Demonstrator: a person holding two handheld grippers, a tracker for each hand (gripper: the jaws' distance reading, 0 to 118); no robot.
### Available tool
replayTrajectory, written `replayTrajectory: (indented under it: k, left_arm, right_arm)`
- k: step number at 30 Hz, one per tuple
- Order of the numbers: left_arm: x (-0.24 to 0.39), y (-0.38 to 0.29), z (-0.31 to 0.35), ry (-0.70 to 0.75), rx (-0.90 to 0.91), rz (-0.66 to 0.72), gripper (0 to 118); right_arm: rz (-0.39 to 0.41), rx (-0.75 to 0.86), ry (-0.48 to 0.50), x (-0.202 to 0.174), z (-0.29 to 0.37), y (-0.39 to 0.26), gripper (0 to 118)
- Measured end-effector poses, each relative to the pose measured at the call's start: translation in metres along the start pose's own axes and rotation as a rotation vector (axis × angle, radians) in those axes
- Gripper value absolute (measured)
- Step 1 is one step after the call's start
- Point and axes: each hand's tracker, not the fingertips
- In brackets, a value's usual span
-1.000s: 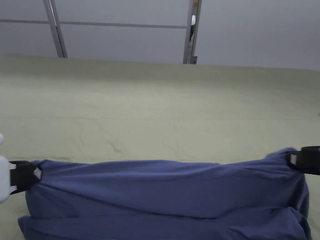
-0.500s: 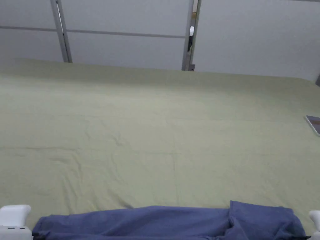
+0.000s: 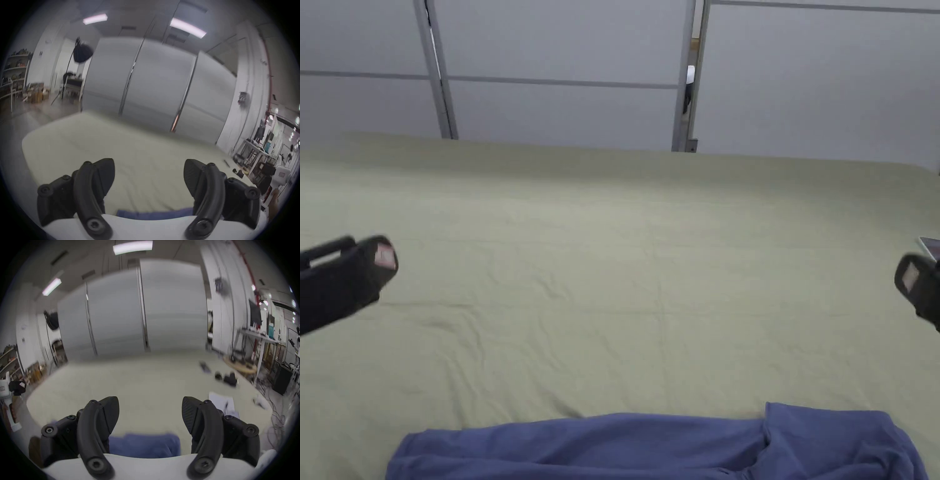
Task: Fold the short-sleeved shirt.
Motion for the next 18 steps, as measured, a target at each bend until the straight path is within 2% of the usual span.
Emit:
replayTrajectory:
  k: [1,2,3,4,5,6,8,12,13,14,15,16,17,18]
  left_arm:
    - [0.006,0.003,0.001,-0.004,0.017,-0.031,46]
    - [0.013,0.004,0.0,0.01,0.025,-0.055,0]
    - [0.017,0.003,-0.003,0.026,0.012,-0.055,0]
    - [0.016,-0.001,-0.006,0.041,0.012,-0.031,0]
    - [0.008,-0.002,-0.012,-0.062,-0.055,0.014,0]
    - [-0.007,-0.004,-0.018,-0.171,-0.116,0.112,0]
    - [-0.041,-0.017,-0.034,-0.272,-0.211,0.317,0]
    - [-0.122,-0.065,-0.059,-0.385,-0.403,0.663,0]
    - [-0.139,-0.079,-0.065,-0.394,-0.447,0.746,1]
    - [-0.157,-0.098,-0.07,-0.381,-0.494,0.82,11]
    - [-0.173,-0.117,-0.074,-0.343,-0.53,0.884,32]
    - [-0.185,-0.13,-0.078,-0.296,-0.576,0.912,77]
    - [-0.193,-0.147,-0.087,-0.194,-0.694,0.934,98]
    - [-0.2,-0.164,-0.092,-0.144,-0.74,0.96,98]
  right_arm:
    - [-0.001,0.029,0.019,-0.005,-0.002,0.001,57]
    - [-0.002,0.066,0.049,-0.016,-0.001,0.003,12]
    - [-0.005,0.082,0.055,-0.027,-0.003,0.002,2]
    - [-0.006,0.099,0.002,-0.037,-0.003,-0.002,2]
    - [-0.016,0.096,0.013,-0.047,-0.004,-0.003,2]
    - [-0.022,0.057,0.098,-0.052,-0.007,-0.004,2]
    - [-0.05,0.02,0.112,-0.061,-0.01,-0.013,2]
    - [-0.027,-0.062,0.117,-0.052,-0.019,-0.031,2]
    - [-0.035,-0.078,0.119,-0.049,-0.021,-0.036,2]
    - [-0.056,-0.1,0.111,-0.045,-0.022,-0.039,2]
    - [-0.076,-0.122,0.101,-0.042,-0.023,-0.042,2]
    - [-0.085,-0.132,0.097,-0.039,-0.023,-0.045,2]
    - [-0.094,-0.143,0.084,-0.035,-0.027,-0.051,2]
    - [-0.093,-0.158,0.07,-0.032,-0.028,-0.054,2]
